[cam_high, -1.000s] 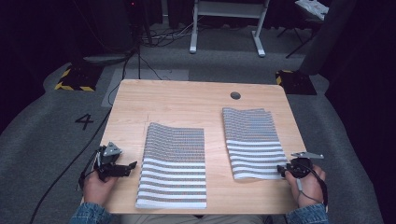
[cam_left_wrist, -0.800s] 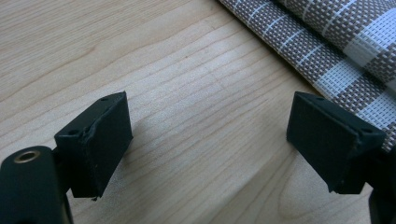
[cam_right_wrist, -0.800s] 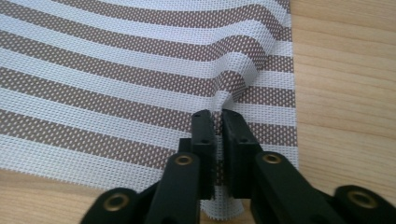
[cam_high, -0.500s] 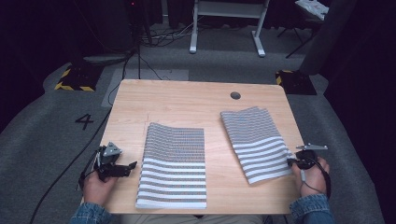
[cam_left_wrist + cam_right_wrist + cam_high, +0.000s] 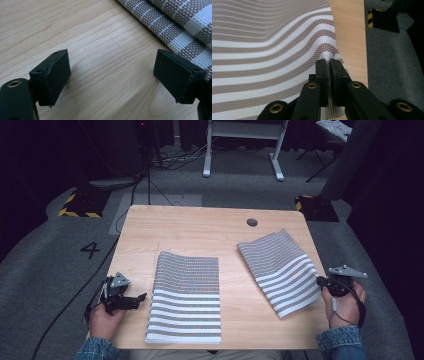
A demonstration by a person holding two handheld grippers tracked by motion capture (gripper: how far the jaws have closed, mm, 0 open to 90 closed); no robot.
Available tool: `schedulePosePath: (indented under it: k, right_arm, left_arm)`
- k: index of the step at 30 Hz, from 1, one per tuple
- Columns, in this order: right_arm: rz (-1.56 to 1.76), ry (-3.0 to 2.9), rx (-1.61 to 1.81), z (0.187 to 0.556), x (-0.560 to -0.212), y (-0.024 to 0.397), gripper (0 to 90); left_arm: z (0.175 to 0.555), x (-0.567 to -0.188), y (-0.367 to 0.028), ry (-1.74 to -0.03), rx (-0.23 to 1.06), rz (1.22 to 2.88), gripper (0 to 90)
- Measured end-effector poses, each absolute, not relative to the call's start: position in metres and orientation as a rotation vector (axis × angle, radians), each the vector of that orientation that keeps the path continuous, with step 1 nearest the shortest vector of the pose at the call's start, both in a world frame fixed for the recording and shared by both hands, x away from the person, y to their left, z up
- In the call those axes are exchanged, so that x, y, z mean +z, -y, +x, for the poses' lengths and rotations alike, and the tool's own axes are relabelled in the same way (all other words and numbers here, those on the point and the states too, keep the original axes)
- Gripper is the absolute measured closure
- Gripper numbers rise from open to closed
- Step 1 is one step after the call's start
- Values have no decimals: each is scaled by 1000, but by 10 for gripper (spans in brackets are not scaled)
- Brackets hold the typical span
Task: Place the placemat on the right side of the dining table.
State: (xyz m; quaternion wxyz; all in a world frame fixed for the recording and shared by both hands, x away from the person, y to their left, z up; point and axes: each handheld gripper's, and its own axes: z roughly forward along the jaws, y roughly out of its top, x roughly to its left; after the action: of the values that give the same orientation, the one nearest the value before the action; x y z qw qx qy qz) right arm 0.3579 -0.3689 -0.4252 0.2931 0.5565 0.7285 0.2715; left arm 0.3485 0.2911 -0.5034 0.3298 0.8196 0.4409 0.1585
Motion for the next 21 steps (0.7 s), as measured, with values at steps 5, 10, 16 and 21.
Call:
schedulePosePath:
  k: [5, 10, 16, 21]
  right_arm:
    - [1384, -1955, 809, 346, -403, 348, 864]
    - [1302, -1988, 884, 338, -389, 327, 867]
    - [1212, -2074, 987, 327, -384, 294, 867]
    - [1117, -2182, 1012, 318, -388, 265, 868]
  left_arm:
    - [348, -503, -291, -1153, 415, 2144, 143]
    - [348, -503, -291, -1153, 415, 2144, 143]
    - [348, -503, -291, -1161, 420, 2142, 143]
    - [348, -503, -291, -1161, 420, 2142, 143]
